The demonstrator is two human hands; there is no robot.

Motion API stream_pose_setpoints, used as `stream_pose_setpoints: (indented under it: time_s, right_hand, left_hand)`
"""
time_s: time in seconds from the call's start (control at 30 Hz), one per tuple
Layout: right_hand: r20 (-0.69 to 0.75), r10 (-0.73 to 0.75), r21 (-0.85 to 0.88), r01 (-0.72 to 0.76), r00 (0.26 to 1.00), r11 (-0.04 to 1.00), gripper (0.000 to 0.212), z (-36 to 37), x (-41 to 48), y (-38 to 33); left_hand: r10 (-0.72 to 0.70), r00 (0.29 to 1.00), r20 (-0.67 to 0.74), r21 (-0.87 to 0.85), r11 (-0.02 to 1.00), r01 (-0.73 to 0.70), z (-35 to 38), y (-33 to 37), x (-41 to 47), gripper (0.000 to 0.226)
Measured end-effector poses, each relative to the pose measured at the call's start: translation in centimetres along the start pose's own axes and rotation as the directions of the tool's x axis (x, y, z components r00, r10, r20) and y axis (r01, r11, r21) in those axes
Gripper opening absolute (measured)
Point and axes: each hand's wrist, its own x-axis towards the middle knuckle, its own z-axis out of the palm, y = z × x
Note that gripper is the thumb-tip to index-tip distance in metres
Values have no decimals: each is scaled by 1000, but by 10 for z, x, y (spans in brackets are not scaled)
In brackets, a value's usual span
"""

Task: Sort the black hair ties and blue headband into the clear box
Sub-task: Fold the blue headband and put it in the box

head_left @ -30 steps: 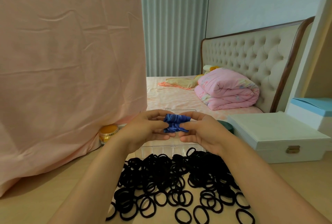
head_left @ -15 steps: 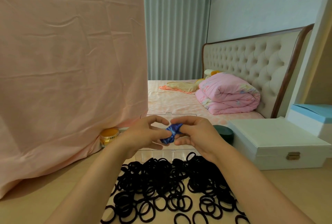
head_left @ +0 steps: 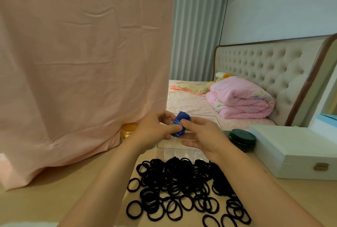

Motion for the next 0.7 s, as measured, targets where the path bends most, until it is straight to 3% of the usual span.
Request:
stream_pose_setpoints:
  time_s: [0.1, 0.2, 0.3, 0.43, 0.57, 0.63, 0.7]
  right_hand:
    - [-118, -39, -177, 18, 992, 984, 24, 18, 18, 4]
    - [-146, -131, -446, 53, 981, 894, 19, 34, 35, 6]
    - [-112, -151, -631, 47, 982, 775, 11, 48, 49, 3]
    - [-60, -55, -845, -21, 997, 534, 25, 64, 62, -1]
    - [-82, -10, -939, -74, 997, 337, 23, 76, 76, 1]
    - [-82, -50, -974, -69, 995, 217, 32, 81, 81, 5]
    - [-66, -99, -986, -49, 993, 160, 32, 83, 82, 9]
  left_hand:
    - [17, 998, -58, 186, 983, -6, -17, -13, 5, 20]
    - [36, 991, -131, 411, 911, 21, -34, -34, 11, 15]
    - [56, 992, -113, 444, 896, 0, -37, -53, 13, 15]
    - [30, 998, -53, 434, 901, -4, -31, -70, 20, 23]
    - [11, 999, -32, 445, 895, 4, -29, -78, 24, 26]
    - [9, 1000, -4, 473, 881, -6, -29, -79, 24, 27]
    - [10, 1000, -1, 467, 884, -8, -30, -80, 24, 27]
